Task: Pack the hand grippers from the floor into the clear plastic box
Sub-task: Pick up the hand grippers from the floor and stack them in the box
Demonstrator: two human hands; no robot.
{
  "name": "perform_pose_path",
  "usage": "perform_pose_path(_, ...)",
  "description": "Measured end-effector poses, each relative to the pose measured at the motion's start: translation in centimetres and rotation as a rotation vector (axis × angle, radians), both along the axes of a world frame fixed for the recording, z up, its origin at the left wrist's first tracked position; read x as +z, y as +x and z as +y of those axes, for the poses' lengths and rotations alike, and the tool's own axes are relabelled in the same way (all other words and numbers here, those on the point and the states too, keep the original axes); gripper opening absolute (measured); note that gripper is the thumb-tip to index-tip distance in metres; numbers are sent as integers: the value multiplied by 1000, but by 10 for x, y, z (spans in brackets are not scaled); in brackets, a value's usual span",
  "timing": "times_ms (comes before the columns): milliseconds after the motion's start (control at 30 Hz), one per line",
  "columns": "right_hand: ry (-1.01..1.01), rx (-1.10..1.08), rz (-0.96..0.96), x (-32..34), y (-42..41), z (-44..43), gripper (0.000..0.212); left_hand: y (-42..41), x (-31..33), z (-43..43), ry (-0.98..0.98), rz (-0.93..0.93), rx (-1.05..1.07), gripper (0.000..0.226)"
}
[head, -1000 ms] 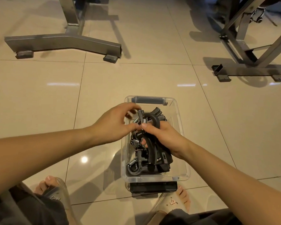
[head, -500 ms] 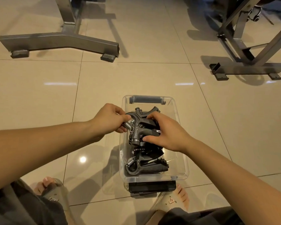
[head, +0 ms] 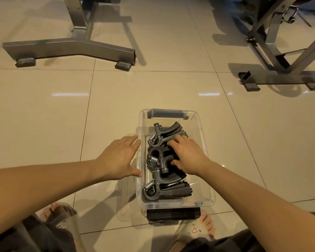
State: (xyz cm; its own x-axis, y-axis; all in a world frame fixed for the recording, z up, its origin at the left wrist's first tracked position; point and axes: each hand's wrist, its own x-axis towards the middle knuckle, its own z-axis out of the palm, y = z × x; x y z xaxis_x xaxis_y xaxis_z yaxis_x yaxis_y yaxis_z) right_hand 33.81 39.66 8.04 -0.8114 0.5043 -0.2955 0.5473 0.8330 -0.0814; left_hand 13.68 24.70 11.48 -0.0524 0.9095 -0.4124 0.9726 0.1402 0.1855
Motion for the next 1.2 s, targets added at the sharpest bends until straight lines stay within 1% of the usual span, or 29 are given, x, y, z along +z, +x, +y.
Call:
perform_pose_path(133,-81,-16,-51,-12,0,0,68,-6,-1,1,-24,-5,-38,120)
perform_pose_path(233,-59,7,-64,-15,1,1,66,-8,-3,2,-27,5,-69,126)
perform_pose_path(467,-31,-7,-72,-17,-3,0,69,-8,-6,4,-6,18,-79,122)
perform_pose_path(567,-76,-19,-116,-10,-5,2,77,-6,-3,3,-6,35,-88,120)
perform_pose_path(633,-85,-58,-110,0,-3,2,82,-5,-3,4,-15,43,-82,118)
perform_pose_path(667,-81,-82,-84,6,-2,2,81,-4,-2,5,-18,46,-76,116)
perform_pose_path(767,-59,-176,34,30,8,-1,68,0,1,10,-20,89,-80,103)
perform_pose_path(900,7,-322,150,75,33,-5,59,13,15,19,19,135,-138,104)
perform_pose_path(1033,74,-471,224,120,75,-19,54,46,42,34,151,13,-143,92)
perform_pose_path(1133,107,-569,198,141,114,-39,51,77,62,43,226,-141,-148,70)
perform_pose_path(1200,109,-665,161,148,143,-54,50,105,78,51,233,-166,-197,61)
